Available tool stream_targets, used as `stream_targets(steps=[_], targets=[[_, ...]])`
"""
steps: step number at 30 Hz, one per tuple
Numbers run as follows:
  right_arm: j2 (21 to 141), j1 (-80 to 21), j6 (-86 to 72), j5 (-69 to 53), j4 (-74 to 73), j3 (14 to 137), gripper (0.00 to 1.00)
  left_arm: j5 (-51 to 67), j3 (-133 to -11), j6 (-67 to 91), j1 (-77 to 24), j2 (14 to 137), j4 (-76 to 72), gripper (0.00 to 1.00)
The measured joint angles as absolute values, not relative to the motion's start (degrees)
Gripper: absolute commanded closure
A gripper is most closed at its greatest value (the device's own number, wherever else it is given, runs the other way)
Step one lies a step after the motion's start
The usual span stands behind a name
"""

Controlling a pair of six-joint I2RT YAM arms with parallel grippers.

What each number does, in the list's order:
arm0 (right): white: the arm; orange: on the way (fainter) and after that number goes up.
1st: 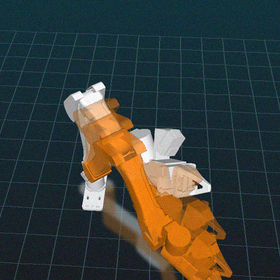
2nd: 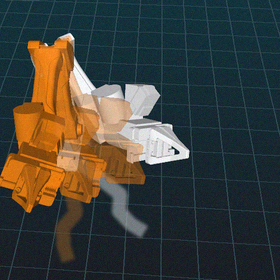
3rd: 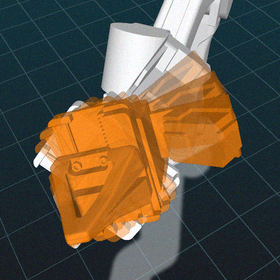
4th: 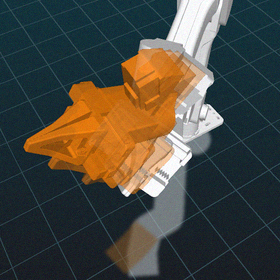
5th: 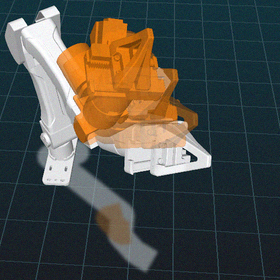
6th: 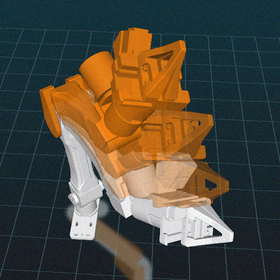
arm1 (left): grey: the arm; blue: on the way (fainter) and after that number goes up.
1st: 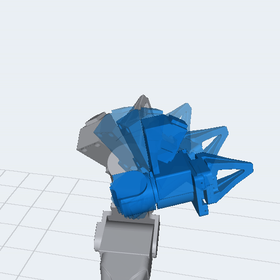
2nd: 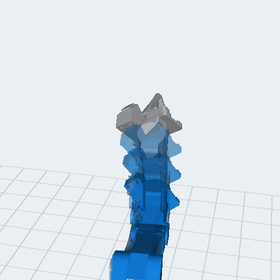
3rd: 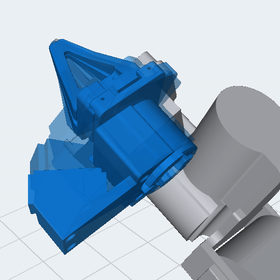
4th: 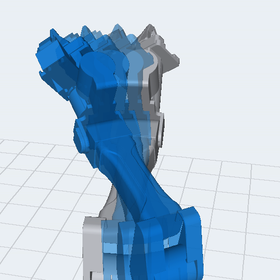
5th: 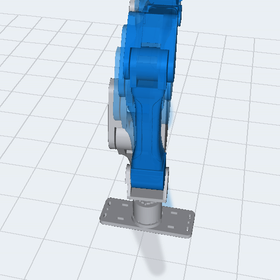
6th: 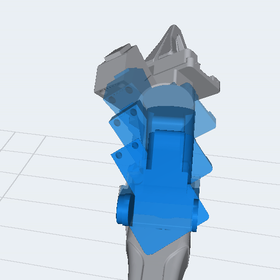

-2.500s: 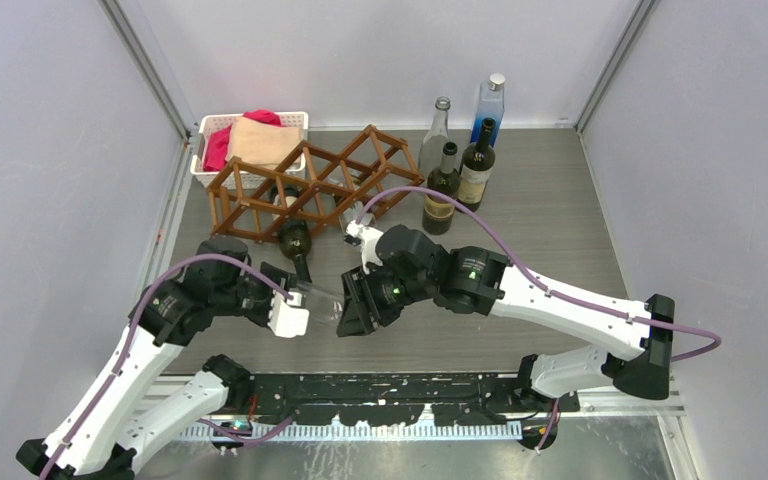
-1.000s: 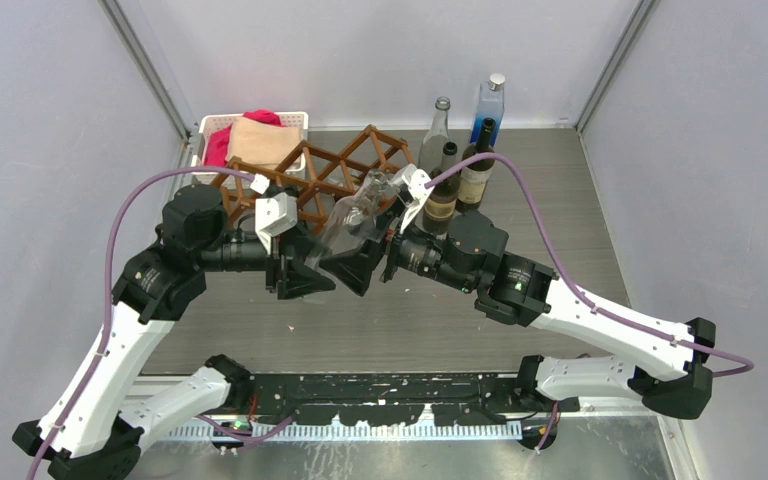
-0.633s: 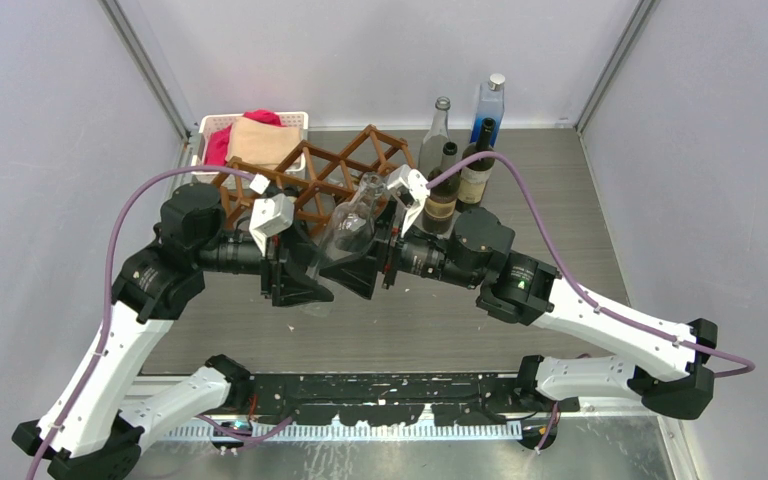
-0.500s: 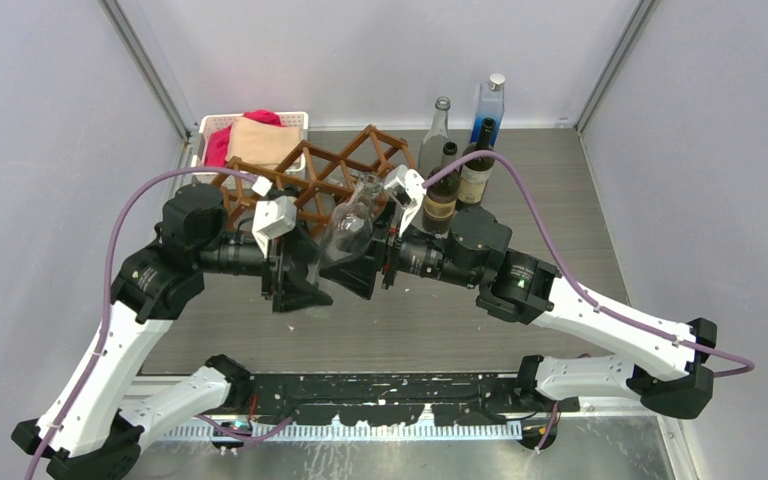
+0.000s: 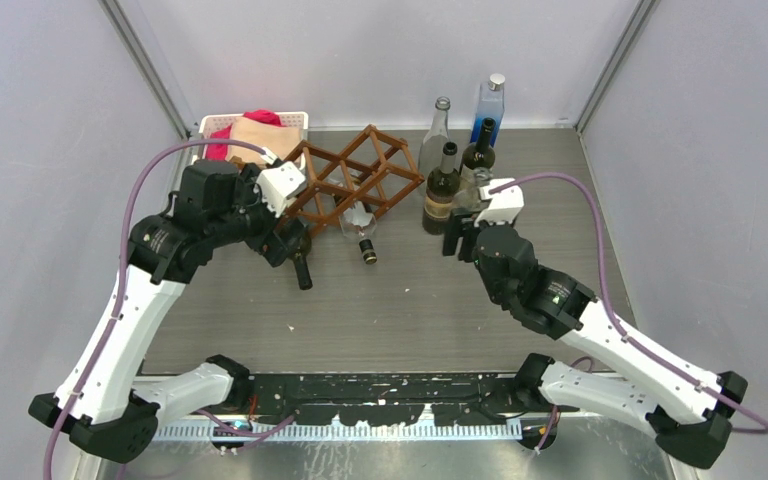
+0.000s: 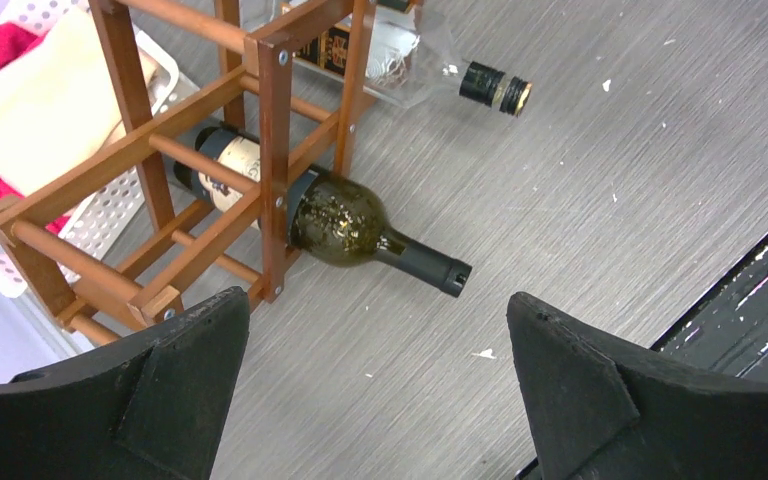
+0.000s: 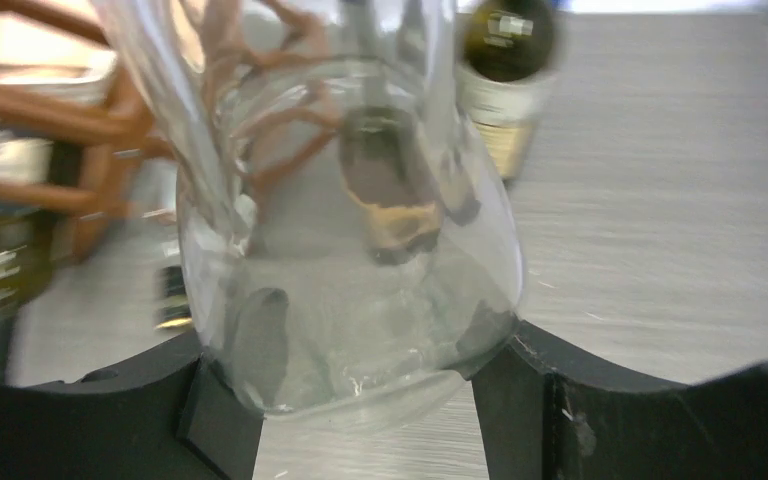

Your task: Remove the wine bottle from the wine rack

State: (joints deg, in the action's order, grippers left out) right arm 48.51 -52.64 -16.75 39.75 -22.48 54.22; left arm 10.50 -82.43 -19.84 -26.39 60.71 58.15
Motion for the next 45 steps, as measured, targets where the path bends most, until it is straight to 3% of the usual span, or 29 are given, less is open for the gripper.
stream_targets(steps=[8, 17, 31, 45], targets=[[50.6, -32.9, -18.1, 43.1, -22.6, 49.9, 0.99, 8.1, -82.5, -18.3, -26.2, 60.2, 60.5, 0.0], [67.9, -15.4, -22.3, 34.4, -12.0, 49.9, 0.99, 8.0, -82.5, -16.7, -26.2, 58.4, 60.6, 0.0], [86.5, -9.7, -17.3, 29.5, 10.2, 53.8, 0.99, 9.2, -81.0, -16.6, -26.2, 55.7, 59.8, 0.0], [94.8, -8.1, -10.0, 31.6, 22.4, 52.5, 0.99, 10.5, -79.2, -17.5, -26.2, 54.2, 59.4, 0.0]])
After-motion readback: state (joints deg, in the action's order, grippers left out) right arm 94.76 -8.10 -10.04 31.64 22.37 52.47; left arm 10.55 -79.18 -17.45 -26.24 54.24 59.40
